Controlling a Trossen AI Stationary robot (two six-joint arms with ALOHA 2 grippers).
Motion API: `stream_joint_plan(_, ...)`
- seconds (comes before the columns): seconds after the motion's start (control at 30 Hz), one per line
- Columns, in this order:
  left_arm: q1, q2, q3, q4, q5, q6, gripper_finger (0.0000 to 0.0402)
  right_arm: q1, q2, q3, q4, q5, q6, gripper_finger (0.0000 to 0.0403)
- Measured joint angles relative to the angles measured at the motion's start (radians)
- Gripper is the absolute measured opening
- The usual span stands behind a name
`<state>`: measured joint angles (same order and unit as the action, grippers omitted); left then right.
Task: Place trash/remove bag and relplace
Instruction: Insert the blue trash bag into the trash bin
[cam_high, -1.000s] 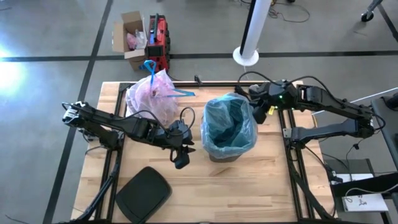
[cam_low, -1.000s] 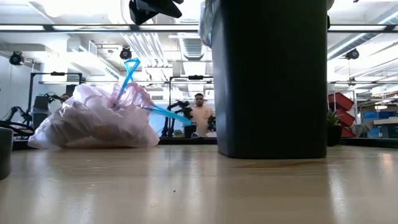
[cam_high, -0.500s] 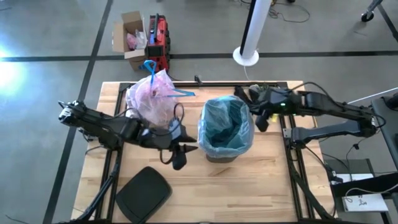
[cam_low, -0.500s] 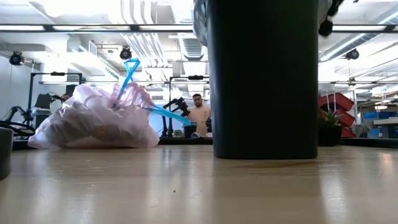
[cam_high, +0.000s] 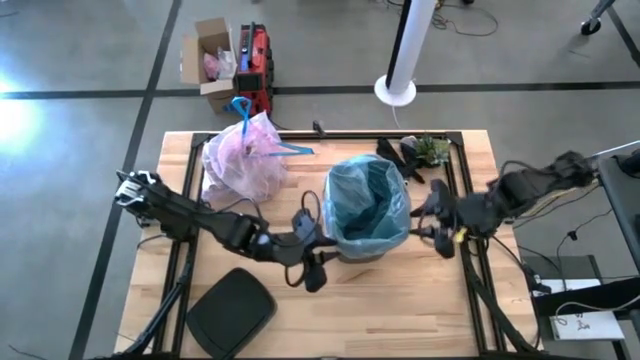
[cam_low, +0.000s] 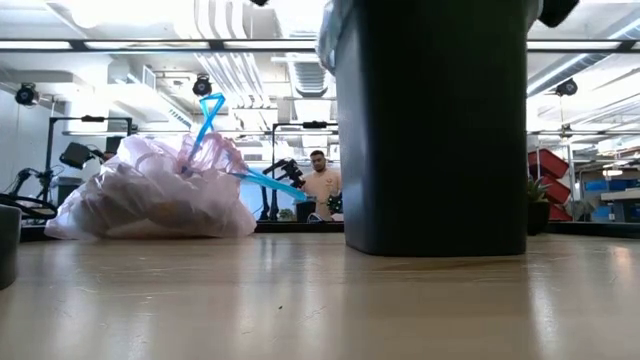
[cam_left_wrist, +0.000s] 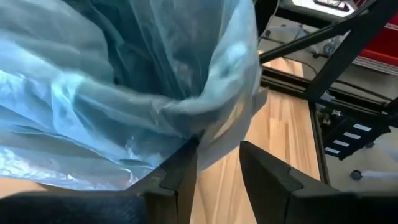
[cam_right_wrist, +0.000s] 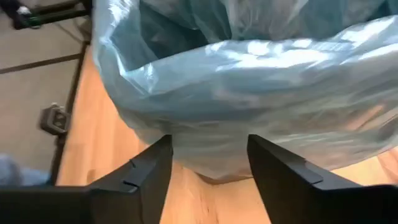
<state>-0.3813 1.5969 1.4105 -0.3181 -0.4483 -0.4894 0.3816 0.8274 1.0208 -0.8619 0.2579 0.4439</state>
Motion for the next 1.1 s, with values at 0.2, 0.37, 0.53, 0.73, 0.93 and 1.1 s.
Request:
stream_joint_plan(0.2, -0.002, 0.049, 0.000, 0.000, -0.015, -0.035, 0.0110, 0.150, 0.061, -0.115, 0.117, 0.232, 0.081, 0.0236)
stream_joint_plan(0.37, -0.006, 0.032, 0.002, -0.127, -0.043, -0.063, 0.0114, 0.155, 0.130, -0.152, 0.144, 0.244, 0.082, 0.0262)
stream_joint_plan(0.53, -0.058, -0.031, 0.117, -0.404, -0.158, -0.123, 0.0108, 0.164, 0.121, -0.113, 0.135, 0.241, 0.060, 0.0289)
stream_joint_plan(0.73, -0.106, -0.049, 0.231, -0.615, -0.250, -0.199, 0.0109, 0.164, 0.096, -0.097, 0.074, 0.244, 0.028, 0.0308)
stream_joint_plan(0.93, -0.149, -0.062, 0.235, -0.755, -0.159, -0.344, 0.0108, 0.103, 0.166, -0.102, 0.160, 0.266, -0.120, 0.0304)
stream_joint_plan(1.1, -0.212, -0.062, 0.221, -0.874, 0.120, -0.526, 0.0117, 0.063, 0.236, -0.098, 0.218, 0.259, -0.172, 0.0303)
